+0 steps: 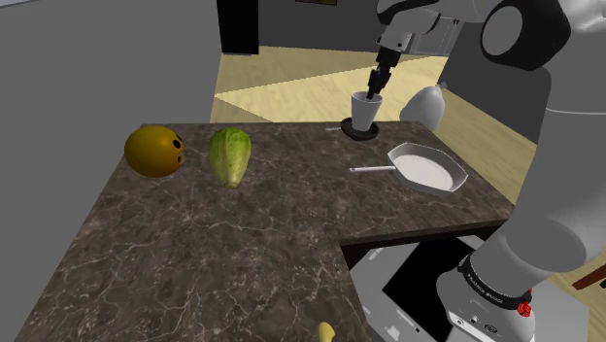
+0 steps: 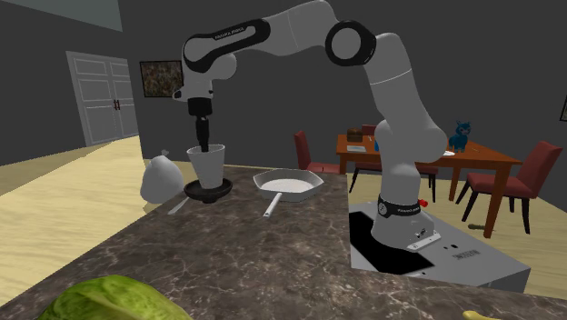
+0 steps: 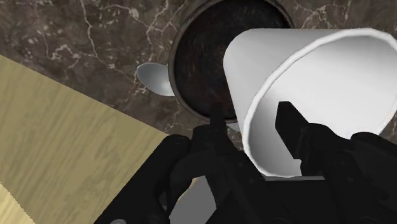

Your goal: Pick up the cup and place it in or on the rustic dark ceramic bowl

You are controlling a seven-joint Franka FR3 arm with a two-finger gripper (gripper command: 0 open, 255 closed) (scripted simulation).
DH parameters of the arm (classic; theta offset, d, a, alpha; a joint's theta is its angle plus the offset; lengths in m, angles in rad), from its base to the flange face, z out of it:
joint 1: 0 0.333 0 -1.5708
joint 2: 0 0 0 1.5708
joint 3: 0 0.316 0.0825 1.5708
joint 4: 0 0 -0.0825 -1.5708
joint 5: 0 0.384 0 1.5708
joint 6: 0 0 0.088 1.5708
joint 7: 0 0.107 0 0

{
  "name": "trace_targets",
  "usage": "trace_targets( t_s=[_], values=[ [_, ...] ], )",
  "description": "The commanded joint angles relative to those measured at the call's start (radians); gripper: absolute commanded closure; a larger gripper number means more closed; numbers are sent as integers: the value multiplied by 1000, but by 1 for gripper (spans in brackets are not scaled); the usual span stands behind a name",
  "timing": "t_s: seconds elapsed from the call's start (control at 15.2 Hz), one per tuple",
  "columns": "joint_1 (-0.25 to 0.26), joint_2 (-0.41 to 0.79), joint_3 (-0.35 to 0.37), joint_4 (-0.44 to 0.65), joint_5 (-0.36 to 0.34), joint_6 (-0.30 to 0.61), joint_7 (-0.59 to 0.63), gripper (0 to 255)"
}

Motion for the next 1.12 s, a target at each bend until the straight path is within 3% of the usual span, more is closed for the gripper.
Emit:
trace_targets(
  t_s=[0.0,0.26,0.53,1.06],
  values=[
    [0,0,0,0,0,0,0,0],
    [0,0,0,0,0,0,0,0],
    [-30,13,-7,143,-2,-130,11,0],
    [-30,13,-7,143,-2,-130,11,0]
  ],
)
